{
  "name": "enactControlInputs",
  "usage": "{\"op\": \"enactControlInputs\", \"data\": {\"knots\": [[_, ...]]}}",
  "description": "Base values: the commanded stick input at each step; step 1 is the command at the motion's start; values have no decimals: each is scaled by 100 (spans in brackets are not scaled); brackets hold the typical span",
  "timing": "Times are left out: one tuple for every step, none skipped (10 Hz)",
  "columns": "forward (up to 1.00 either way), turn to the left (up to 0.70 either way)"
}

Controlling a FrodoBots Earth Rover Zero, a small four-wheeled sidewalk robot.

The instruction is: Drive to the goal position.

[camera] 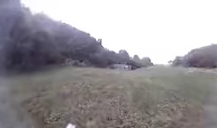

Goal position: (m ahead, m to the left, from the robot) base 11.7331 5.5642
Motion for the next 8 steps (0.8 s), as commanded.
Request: {"op": "enactControlInputs", "data": {"knots": [[70,-34],[70,-34],[70,-34],[70,-34],[70,-34],[70,-34],[70,-34],[70,-15]]}}
